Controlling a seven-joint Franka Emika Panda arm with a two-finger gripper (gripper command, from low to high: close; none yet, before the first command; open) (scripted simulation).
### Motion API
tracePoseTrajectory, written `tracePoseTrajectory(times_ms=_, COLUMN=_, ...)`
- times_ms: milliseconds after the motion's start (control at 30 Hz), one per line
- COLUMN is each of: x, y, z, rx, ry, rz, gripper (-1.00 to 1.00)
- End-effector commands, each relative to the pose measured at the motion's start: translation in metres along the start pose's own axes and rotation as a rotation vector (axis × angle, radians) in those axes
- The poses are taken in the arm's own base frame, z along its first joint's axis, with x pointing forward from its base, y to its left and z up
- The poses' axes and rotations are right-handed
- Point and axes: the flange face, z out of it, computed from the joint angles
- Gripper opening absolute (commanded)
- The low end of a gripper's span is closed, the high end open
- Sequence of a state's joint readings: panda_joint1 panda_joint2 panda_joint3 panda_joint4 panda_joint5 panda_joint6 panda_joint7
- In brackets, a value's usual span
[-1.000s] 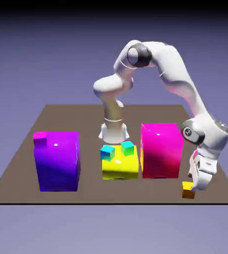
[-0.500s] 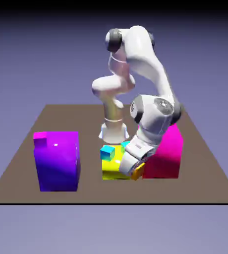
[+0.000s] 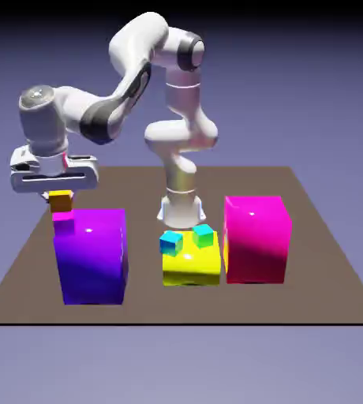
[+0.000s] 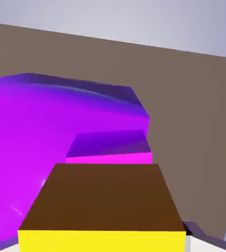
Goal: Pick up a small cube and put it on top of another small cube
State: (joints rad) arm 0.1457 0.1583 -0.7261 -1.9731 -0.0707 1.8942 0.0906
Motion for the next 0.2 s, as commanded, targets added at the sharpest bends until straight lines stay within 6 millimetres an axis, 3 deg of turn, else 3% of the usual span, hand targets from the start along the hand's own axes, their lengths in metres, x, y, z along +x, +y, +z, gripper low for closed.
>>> tracePoseTrajectory(times_ms=0, x=0.0, y=0.0, z=0.0, rx=0.0, ry=0.0, rz=0.0, gripper=1.0)
tracePoseTrajectory(times_ms=133, x=-0.003, y=0.003, z=-0.064, rx=0.0, ry=0.0, rz=0.0, gripper=1.0)
tracePoseTrajectory(times_ms=167, x=-0.004, y=0.004, z=-0.069, rx=0.0, ry=0.0, rz=0.0, gripper=1.0)
